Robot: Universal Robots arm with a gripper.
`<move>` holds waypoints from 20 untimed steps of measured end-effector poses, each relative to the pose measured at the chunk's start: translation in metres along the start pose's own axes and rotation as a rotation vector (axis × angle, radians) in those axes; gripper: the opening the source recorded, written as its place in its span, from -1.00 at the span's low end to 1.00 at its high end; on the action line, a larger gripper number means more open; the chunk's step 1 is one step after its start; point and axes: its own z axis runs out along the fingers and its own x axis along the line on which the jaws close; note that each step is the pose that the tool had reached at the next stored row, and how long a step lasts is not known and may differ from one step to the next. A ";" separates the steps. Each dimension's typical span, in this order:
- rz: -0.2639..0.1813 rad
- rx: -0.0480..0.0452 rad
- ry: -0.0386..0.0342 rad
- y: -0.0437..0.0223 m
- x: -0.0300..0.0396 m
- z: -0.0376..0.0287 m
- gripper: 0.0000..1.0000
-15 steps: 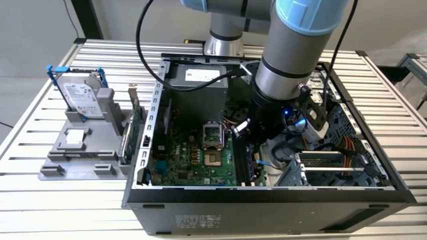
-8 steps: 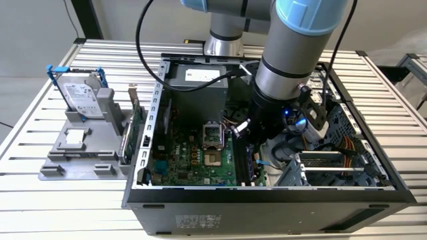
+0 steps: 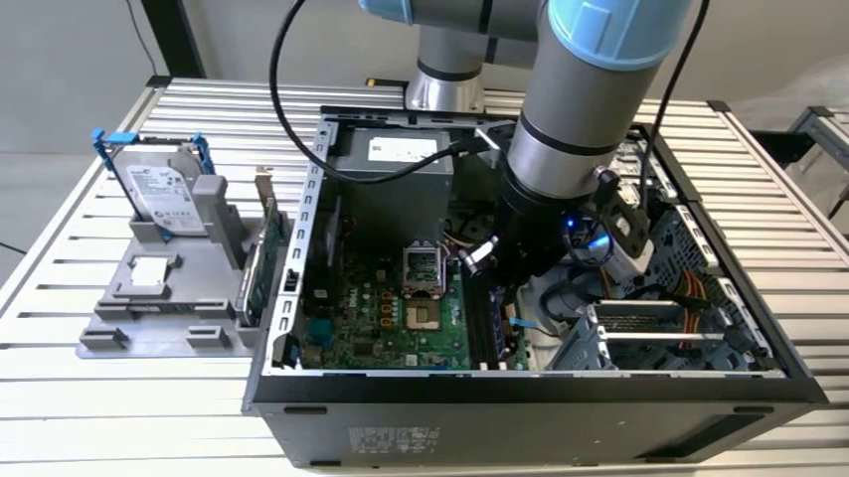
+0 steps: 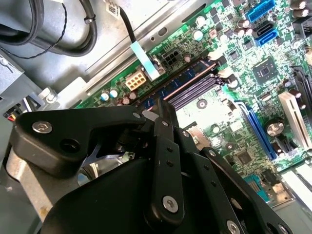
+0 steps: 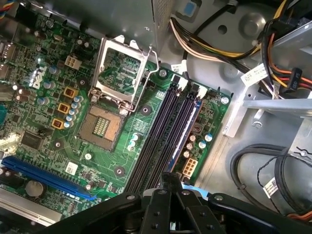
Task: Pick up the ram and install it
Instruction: 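Press down the ram until it locks into place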
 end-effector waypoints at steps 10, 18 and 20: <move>-0.031 0.0007 -0.0004 0.0006 -0.0002 0.0003 -1.00; -0.089 0.0018 -0.0006 0.0017 -0.0006 0.0003 -1.00; -0.107 0.0023 -0.0009 0.0020 -0.0007 0.0003 -1.00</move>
